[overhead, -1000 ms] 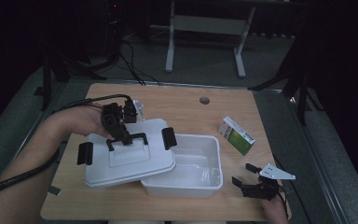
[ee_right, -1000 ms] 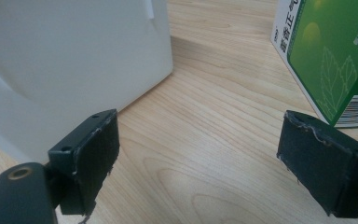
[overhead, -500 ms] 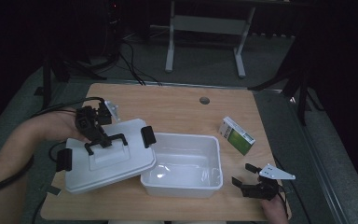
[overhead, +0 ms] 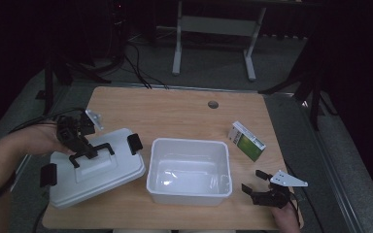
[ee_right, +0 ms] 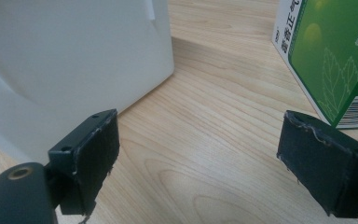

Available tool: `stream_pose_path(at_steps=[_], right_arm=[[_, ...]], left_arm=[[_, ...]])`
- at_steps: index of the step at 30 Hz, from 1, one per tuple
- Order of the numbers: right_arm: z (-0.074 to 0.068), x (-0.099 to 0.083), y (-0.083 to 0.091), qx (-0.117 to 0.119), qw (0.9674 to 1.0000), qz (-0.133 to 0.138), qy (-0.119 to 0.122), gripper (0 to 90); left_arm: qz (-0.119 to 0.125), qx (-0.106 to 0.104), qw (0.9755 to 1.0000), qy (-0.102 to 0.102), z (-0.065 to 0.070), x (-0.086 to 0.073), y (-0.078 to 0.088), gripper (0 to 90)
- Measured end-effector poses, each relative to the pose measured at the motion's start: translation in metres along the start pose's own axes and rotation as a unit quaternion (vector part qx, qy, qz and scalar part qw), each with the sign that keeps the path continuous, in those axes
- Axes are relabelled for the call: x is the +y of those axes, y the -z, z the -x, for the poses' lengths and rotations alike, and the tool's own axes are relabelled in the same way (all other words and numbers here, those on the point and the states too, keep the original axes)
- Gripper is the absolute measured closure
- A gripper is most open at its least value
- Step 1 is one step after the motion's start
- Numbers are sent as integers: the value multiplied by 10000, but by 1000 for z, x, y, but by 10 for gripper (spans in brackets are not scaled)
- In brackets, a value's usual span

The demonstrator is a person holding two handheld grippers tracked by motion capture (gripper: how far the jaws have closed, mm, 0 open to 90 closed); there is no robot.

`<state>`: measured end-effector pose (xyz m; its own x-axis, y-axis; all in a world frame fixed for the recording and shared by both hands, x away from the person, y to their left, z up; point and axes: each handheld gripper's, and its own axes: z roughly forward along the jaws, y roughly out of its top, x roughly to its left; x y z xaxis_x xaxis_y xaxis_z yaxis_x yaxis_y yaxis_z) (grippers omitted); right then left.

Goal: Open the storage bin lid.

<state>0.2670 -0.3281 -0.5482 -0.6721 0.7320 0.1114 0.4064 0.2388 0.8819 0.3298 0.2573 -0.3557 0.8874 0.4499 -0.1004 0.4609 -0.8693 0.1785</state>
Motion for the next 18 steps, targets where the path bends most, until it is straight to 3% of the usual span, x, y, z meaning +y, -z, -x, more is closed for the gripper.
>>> stream_pose_path(at_steps=[6, 9, 12, 14, 17, 18], right_arm=[[0, 0, 0, 5, 10000, 17, -1, 122], [0, 0, 0, 5, 10000, 16, -3, 123], [0, 0, 0, 7, 10000, 11, 5, 122], [0, 0, 0, 7, 10000, 8, 9, 122], [0, 0, 0, 6, 10000, 13, 6, 122], [0, 0, 0, 6, 10000, 11, 12, 122]], left_arm=[[-40, -35, 9999, 88, -5, -9, -14, 844], [-150, -64, 9998, 131, -11, -13, -35, 844], [-146, -83, 9998, 143, -12, -13, -42, 844], [-131, -86, 9997, 162, -15, -14, -50, 844], [92, -38, 9997, 223, -21, -13, -61, 844], [96, -126, 9995, 262, -23, -13, -65, 844]])
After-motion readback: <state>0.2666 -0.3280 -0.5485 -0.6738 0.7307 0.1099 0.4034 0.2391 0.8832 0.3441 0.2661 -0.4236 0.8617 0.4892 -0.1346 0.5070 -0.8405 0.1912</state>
